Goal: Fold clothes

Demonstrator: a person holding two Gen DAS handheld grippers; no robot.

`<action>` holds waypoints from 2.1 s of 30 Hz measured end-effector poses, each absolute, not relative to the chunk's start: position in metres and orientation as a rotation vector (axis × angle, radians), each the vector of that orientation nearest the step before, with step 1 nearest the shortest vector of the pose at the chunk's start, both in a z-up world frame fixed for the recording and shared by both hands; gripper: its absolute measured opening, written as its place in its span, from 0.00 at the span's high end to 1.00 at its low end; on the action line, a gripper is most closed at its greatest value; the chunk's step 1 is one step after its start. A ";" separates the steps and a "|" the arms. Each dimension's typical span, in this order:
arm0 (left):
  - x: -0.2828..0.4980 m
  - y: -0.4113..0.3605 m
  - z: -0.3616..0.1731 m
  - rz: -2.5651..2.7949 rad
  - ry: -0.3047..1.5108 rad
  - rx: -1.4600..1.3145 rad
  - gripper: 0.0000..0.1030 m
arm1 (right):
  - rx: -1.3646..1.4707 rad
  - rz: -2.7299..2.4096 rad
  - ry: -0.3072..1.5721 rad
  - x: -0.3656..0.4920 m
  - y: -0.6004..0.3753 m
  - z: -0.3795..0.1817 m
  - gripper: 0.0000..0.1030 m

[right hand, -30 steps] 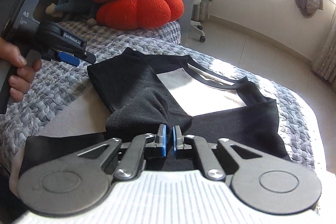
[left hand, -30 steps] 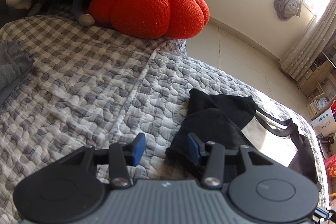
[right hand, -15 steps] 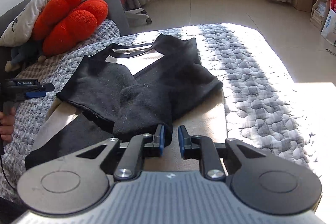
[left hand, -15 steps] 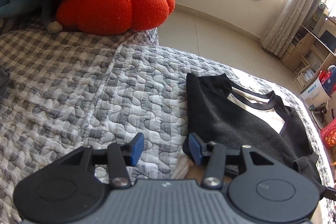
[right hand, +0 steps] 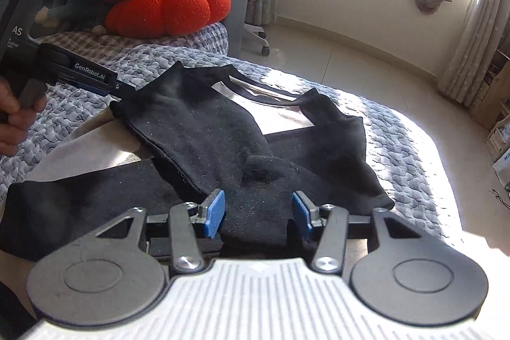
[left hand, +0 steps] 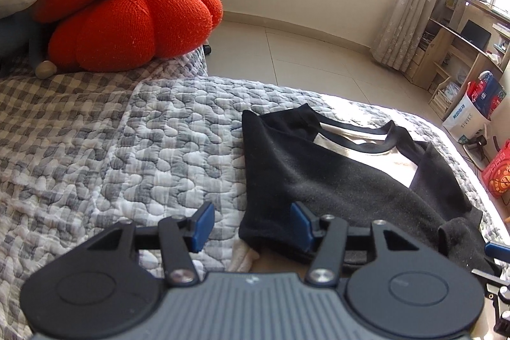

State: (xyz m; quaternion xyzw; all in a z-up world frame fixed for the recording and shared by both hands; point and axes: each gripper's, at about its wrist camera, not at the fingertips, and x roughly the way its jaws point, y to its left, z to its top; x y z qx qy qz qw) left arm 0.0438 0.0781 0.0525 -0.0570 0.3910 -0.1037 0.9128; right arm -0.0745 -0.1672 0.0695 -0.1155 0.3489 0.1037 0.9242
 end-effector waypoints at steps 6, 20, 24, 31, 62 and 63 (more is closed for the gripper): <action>0.051 0.062 0.039 -0.221 0.829 -0.054 0.50 | -0.253 0.116 0.786 -0.053 -0.166 0.050 0.74; 0.059 0.082 0.047 -0.205 0.839 -0.108 0.91 | 0.307 -0.016 0.755 -0.081 -0.277 0.100 0.85; 0.063 0.099 0.051 -0.202 0.830 -0.158 0.93 | 0.503 0.017 0.724 -0.101 -0.303 0.110 0.85; 0.079 0.134 0.042 -0.092 0.824 -0.144 1.00 | 0.575 0.021 0.775 -0.130 -0.304 0.102 0.86; 0.064 0.089 0.039 -0.205 0.835 -0.085 0.94 | -0.166 0.147 0.839 -0.121 -0.187 0.055 0.92; 0.064 0.090 0.040 -0.204 0.836 -0.089 0.94 | -0.161 0.149 0.829 -0.123 -0.187 0.058 0.92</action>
